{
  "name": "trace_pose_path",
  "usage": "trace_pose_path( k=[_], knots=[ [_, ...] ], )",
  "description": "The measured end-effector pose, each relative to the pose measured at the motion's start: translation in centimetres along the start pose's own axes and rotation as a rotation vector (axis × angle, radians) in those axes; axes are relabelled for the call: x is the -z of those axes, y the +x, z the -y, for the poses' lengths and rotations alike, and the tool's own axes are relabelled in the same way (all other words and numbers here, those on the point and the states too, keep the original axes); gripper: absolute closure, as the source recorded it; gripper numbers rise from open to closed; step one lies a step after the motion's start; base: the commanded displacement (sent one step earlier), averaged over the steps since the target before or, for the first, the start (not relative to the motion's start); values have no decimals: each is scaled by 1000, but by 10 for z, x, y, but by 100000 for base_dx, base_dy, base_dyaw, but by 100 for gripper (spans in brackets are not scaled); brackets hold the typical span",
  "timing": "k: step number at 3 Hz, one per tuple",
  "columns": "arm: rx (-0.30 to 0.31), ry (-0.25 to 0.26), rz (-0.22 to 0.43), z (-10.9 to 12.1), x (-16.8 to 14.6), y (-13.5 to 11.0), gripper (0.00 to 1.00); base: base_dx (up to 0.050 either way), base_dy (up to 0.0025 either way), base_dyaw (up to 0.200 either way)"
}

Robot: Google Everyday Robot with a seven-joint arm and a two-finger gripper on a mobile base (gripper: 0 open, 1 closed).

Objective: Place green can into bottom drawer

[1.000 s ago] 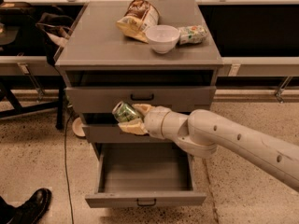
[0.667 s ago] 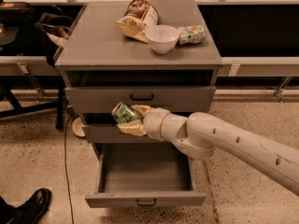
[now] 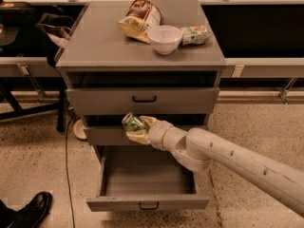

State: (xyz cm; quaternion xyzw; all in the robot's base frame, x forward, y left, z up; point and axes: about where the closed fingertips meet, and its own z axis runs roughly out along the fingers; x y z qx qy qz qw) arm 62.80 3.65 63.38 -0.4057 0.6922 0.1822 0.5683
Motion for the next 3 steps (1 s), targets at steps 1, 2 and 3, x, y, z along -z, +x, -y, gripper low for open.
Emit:
trace_pose_path(
  k=[1, 2, 3],
  knots=[
    [-46, 19, -71, 5, -20, 68, 100, 0, 0, 0],
    [-79, 10, -105, 1, -26, 102, 100, 0, 0, 0],
    [-79, 10, -105, 1, -26, 102, 100, 0, 0, 0]
  ],
)
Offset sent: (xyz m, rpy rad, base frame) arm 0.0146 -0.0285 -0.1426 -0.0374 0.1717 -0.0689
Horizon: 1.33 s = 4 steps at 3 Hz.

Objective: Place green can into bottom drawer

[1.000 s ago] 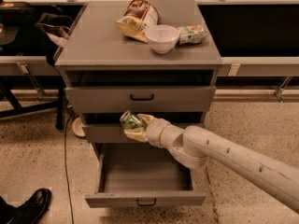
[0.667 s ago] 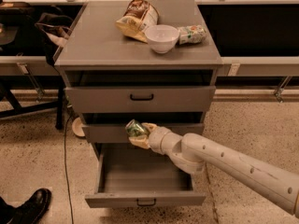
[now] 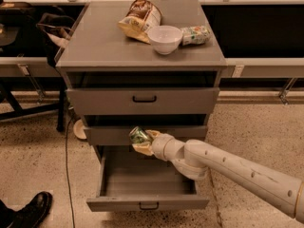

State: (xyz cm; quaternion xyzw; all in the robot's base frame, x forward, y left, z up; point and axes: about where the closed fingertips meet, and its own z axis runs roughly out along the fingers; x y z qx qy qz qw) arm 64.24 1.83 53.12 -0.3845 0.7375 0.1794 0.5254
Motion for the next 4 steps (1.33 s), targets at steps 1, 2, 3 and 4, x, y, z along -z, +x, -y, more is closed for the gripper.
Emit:
trace_pose_path(
  k=[1, 2, 3, 4],
  knots=[
    [-31, 42, -4, -7, -5, 26, 100, 0, 0, 0],
    [-100, 77, -31, -15, -10, 64, 100, 0, 0, 0],
    [-148, 83, -58, -18, -22, 115, 100, 0, 0, 0],
    [-185, 68, -58, -18, -30, 145, 100, 0, 0, 0]
  ],
)
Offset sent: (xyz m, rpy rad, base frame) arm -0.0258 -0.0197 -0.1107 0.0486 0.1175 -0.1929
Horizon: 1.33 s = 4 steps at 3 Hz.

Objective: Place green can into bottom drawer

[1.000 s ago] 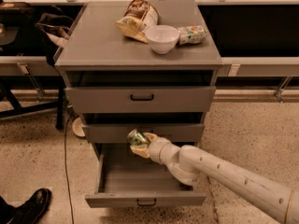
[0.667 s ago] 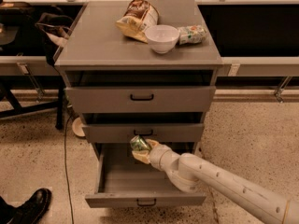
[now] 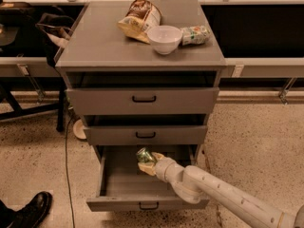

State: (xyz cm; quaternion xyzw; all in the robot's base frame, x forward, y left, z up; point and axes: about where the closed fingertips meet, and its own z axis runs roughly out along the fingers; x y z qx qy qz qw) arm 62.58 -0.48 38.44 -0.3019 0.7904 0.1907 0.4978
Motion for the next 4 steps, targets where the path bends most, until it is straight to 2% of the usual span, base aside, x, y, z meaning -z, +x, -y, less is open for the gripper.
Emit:
trace_pose_path(
  k=[2, 3, 4],
  knots=[
    [-74, -68, -14, 8, -23, 58, 100, 0, 0, 0],
    [-130, -109, -63, -6, -38, 101, 100, 0, 0, 0],
    [-132, -106, -64, -6, -39, 102, 100, 0, 0, 0]
  ],
)
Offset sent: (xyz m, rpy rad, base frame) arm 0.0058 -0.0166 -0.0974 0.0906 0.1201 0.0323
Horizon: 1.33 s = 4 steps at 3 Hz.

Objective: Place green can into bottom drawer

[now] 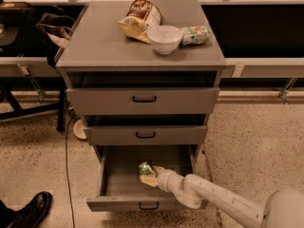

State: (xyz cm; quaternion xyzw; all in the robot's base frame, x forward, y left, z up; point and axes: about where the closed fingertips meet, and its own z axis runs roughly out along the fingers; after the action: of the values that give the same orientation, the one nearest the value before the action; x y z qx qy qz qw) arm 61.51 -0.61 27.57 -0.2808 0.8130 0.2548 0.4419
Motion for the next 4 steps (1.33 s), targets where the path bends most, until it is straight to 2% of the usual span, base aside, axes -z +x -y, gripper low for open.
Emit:
trace_pose_path(
  k=[1, 4],
  knots=[
    [-5, 6, -1, 1, -2, 0, 100, 0, 0, 0],
    [-68, -8, 11, 57, -48, 25, 100, 0, 0, 0]
  ],
)
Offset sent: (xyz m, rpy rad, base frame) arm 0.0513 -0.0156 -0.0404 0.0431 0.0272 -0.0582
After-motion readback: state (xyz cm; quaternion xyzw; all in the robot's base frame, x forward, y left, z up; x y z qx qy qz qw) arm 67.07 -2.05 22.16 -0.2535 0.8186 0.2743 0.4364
